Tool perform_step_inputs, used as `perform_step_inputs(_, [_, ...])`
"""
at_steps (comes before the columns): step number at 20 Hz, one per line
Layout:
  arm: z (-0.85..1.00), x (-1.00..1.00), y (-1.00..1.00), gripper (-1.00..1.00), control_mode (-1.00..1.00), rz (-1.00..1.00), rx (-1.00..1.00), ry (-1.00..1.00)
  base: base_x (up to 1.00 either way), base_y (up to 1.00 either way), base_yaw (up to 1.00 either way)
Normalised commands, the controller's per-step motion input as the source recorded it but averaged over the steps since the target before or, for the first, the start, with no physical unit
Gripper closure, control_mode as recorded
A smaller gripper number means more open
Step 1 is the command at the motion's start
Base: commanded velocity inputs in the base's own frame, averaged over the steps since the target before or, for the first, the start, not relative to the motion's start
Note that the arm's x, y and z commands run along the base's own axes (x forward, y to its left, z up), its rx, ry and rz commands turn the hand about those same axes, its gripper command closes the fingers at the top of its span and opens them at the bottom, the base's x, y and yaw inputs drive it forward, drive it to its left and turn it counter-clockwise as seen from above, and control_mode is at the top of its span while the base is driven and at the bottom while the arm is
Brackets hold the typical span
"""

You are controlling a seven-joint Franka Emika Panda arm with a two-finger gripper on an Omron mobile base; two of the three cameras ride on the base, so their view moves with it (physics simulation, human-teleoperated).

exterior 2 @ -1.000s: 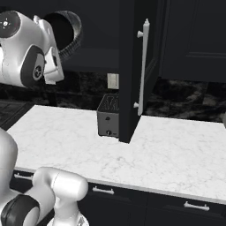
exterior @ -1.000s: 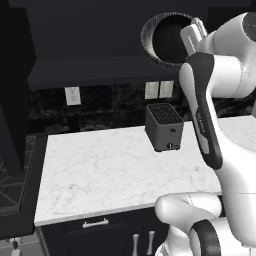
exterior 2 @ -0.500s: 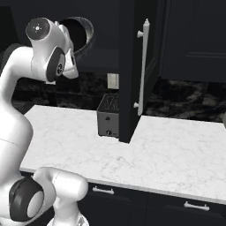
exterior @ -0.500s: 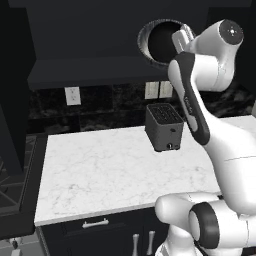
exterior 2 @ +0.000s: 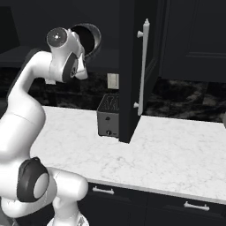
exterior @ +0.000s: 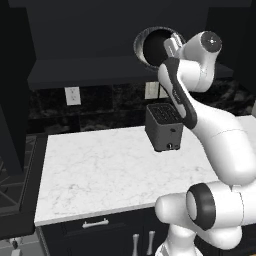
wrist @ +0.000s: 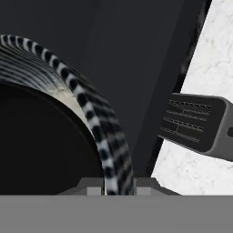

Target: Pick up the bowls on the counter and stack them on top of one another in the open cabinet. Place the smaller bowl on top of the larger bowl.

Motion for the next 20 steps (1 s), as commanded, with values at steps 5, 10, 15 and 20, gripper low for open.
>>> perform_step_inputs(5, [-0.18, 0.74, -0.1, 1.0, -1.0, 0.0, 0.0, 0.05, 0.0, 0.0, 0.0])
perform_step_inputs(10, [-0.24, 0.71, -0.04, 1.0, -1.0, 0.0, 0.0, 0.03, 0.0, 0.0, 0.0])
perform_step_inputs(15, [-0.05, 0.49, 0.0, -1.0, -1.0, 0.0, 0.0, 0.0, 0.0, 0.0, 0.0])
perform_step_inputs(20, [0.11, 0.02, 0.0, -1.0, -1.0, 0.0, 0.0, -0.14, 0.0, 0.0, 0.0])
